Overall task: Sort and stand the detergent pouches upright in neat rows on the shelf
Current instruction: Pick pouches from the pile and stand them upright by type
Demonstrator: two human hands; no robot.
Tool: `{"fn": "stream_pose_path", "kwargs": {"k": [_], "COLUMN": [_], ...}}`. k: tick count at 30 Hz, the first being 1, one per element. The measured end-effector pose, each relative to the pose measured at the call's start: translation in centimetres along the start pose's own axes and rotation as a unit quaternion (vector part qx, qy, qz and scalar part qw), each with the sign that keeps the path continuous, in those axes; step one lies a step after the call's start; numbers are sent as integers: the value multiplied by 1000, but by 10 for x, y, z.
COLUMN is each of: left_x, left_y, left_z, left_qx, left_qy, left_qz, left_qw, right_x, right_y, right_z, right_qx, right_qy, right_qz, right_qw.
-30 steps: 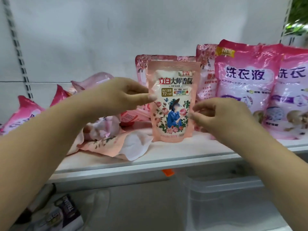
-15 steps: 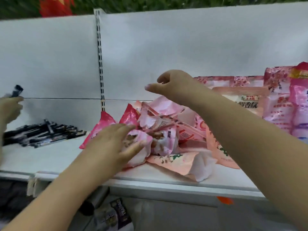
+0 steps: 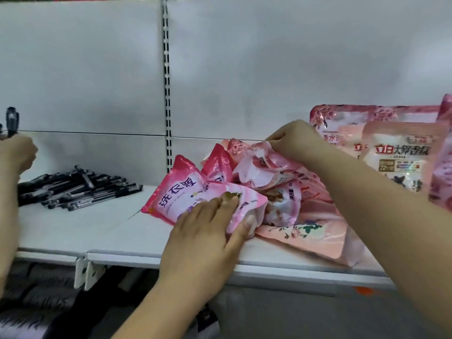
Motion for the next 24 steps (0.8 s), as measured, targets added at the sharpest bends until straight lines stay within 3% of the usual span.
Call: {"fn": "stream_pose_path", "kwargs": {"k": [3,5,6,8,9,11,12,15,17,20,24], "left_x": [7,1,-3,-1,6,19,23,28,23,10,6], "left_y": [4,-1,-6,-16,-7,21,37,85,102,111,124], "left_z": [-3,8,18,14,2,-10,-13,-34,-44,-62,-86], "left_qx": [-7,38,92,177,171,145,175,178,213,278,280], "left_qy": [-15,-52,-61,-30,-24,-24,-34,-97,-89,-16,58], "left_qz": [-7,-81,-172,-409,-478,-556,-589,-745,-774,-746,-661], "left_qw": [1000,995,979,895,861,818,788,635,589,605,694], "right_x": [15,32,39,45,42,35,31,13,4,8,25], "right_y": [3,0,-2,0,2,6,8,21,31,52,94], "right_z": [-12,-31,-44,-78,-97,-136,-153,-195,-214,-232,-238], "right_qx": [-25,-13,4,53,76,145,189,294,320,295,89], "right_qy": [61,93,106,120,128,177,200,238,234,157,-17], "right_qz": [180,238,238,221,215,198,180,133,153,223,409], "right_qw": [981,967,965,966,965,953,944,916,905,916,908]}}
Point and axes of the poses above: each hand's wrist, its own z-axis towards the middle knuckle, its own x-axis out of the back of the hand, y = z × x, the point moved 3 cm from there along z, towards the middle knuckle, and after that the axes turned 4 degrees about -x, right-handed, at the moved point
